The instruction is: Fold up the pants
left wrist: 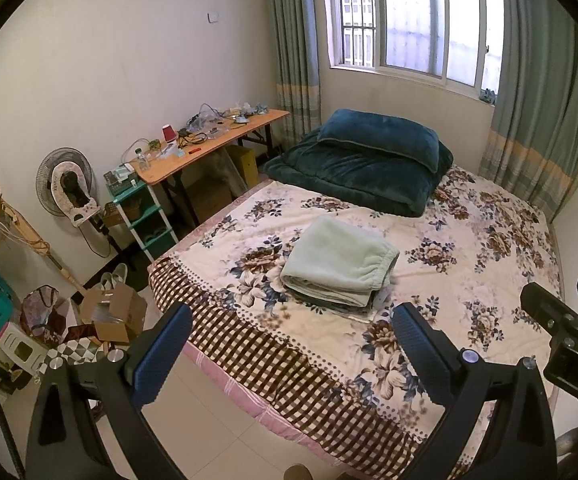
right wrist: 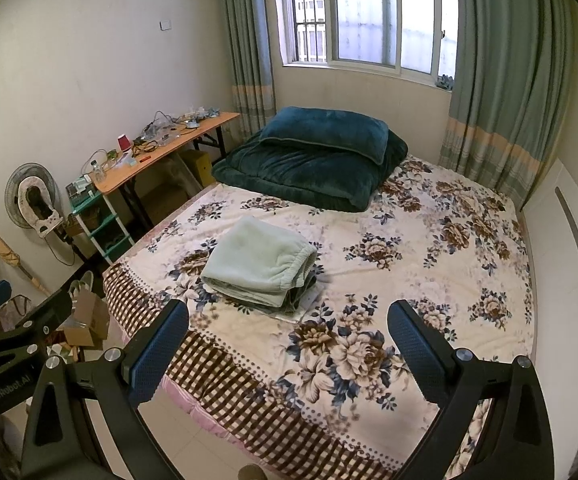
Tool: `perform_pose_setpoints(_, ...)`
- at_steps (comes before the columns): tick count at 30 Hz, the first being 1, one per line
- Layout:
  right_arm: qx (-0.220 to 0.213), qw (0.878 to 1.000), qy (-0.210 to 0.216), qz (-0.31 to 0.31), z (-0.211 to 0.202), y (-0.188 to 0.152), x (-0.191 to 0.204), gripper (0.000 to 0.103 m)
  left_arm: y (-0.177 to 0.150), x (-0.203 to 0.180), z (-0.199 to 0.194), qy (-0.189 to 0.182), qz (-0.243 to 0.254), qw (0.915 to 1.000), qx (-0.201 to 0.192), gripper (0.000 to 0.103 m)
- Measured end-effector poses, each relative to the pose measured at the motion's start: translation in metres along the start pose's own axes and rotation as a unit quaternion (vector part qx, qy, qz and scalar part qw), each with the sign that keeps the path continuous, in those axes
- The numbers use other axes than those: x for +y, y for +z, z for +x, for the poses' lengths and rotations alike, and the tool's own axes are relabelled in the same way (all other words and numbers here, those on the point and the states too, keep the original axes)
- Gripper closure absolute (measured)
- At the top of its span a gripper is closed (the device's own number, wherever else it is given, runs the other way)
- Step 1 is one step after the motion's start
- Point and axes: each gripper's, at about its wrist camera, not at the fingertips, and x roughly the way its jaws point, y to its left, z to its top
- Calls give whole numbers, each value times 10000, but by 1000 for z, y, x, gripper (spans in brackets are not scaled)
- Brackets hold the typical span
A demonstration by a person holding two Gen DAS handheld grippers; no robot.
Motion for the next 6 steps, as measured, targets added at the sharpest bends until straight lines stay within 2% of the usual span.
perform_pose_setpoints(6,2,10000,-9,-2,0,0,1,2,3,-2,-4,1,-15,10000,-93,0)
